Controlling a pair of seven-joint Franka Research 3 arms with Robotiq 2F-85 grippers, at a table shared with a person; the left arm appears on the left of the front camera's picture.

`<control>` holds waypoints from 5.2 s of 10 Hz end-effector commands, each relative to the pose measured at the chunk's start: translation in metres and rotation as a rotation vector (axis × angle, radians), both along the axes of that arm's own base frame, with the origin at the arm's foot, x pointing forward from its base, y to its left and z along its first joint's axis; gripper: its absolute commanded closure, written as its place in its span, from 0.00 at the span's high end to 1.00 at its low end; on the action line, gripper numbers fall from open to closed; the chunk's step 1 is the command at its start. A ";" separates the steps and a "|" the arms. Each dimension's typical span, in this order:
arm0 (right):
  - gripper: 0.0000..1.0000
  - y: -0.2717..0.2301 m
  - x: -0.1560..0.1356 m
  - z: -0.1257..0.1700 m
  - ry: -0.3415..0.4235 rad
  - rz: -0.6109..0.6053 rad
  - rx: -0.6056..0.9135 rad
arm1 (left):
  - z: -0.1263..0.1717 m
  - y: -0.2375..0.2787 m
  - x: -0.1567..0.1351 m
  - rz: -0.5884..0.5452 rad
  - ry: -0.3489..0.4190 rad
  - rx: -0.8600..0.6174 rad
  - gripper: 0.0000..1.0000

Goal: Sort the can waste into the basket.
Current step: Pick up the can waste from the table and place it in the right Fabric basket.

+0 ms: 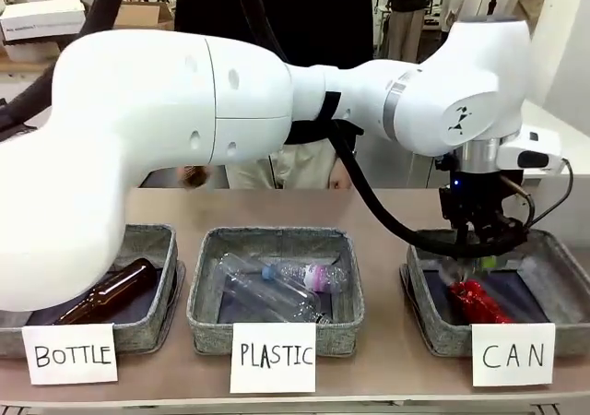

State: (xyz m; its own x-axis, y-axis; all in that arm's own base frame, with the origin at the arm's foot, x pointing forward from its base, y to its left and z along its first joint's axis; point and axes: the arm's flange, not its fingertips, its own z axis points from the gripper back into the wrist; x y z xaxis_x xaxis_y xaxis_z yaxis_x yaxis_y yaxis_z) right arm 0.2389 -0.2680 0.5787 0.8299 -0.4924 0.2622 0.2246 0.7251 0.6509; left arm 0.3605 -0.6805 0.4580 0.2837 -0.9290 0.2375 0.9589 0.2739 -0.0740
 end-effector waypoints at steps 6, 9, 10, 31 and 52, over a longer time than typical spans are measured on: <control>1.00 0.000 -0.001 0.002 0.012 -0.001 0.004 | 0.014 -0.005 0.011 -0.001 -0.028 0.028 1.00; 1.00 0.029 0.018 0.002 -0.007 0.070 0.007 | 0.072 0.093 0.046 0.133 0.132 0.160 1.00; 1.00 0.055 0.036 0.006 -0.024 0.102 0.044 | 0.097 0.158 0.057 0.210 0.189 0.106 1.00; 1.00 0.324 0.147 0.023 0.233 0.308 0.689 | 0.092 0.668 0.023 0.931 0.618 -1.007 1.00; 1.00 0.324 0.147 0.023 0.233 0.308 0.689 | 0.092 0.668 0.023 0.931 0.618 -1.007 1.00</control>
State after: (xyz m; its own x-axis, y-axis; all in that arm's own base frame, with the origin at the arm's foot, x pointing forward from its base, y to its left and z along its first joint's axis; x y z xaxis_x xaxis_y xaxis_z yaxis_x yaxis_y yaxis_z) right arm 0.3838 0.0536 0.6008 0.9522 -0.2092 -0.2227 0.2697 0.2330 0.9343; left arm 0.3857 -0.0129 0.5480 0.9508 0.1145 0.2879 0.2380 0.3250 -0.9153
